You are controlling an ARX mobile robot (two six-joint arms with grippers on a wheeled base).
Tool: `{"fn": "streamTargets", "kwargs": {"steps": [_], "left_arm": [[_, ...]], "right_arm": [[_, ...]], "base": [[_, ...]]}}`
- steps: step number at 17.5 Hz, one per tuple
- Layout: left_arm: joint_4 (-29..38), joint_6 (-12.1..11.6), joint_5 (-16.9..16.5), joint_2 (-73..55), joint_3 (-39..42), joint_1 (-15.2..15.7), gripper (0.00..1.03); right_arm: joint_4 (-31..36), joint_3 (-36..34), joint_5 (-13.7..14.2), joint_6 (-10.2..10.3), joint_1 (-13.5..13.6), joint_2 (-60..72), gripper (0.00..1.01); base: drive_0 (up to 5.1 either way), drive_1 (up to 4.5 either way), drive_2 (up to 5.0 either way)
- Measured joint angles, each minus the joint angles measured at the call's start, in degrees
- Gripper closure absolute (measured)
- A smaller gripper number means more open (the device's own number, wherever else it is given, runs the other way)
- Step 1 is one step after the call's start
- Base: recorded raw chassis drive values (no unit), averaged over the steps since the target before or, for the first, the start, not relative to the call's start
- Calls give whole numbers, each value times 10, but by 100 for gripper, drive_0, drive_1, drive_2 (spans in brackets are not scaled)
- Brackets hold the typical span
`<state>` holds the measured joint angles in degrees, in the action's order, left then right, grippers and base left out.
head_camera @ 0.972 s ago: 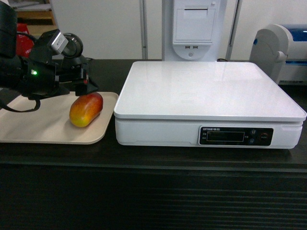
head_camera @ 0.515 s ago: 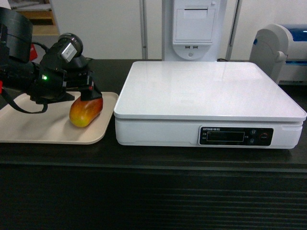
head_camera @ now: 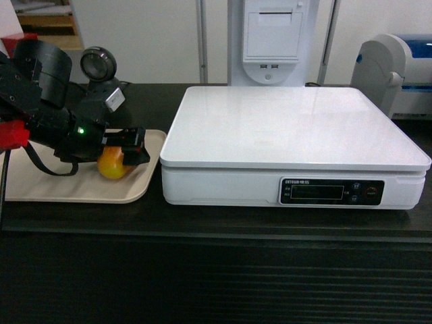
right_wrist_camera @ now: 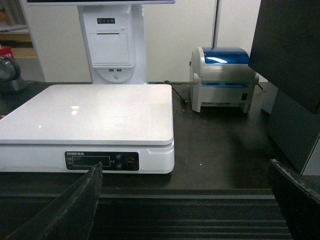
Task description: Place dark red mango on scale at checkout
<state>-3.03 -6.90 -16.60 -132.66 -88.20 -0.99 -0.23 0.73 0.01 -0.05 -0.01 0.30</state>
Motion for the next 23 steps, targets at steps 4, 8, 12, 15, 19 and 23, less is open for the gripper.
{"fn": "streamTargets", "kwargs": {"steps": [4, 8, 12, 15, 19, 23], "left_arm": [[9, -16, 3, -1, 1, 0, 30], [36, -30, 14, 22, 42, -3, 38], [118, -56, 36, 113, 153, -18, 38], [196, -73, 50, 245, 273, -40, 38], [216, -72, 48, 307, 332, -55, 38], [222, -72, 48, 346, 368, -67, 38]], "right_arm": [[0, 0, 0, 0, 0, 0, 3], [0, 0, 0, 0, 0, 0, 3], [0, 0, 0, 0, 0, 0, 3], [0, 0, 0, 0, 0, 0, 3], [0, 0, 0, 0, 0, 0, 3], [0, 0, 0, 0, 0, 0, 3]], "base": [[0, 0, 0], [0, 0, 0], [0, 0, 0], [0, 0, 0], [0, 0, 0], [0, 0, 0]]}}
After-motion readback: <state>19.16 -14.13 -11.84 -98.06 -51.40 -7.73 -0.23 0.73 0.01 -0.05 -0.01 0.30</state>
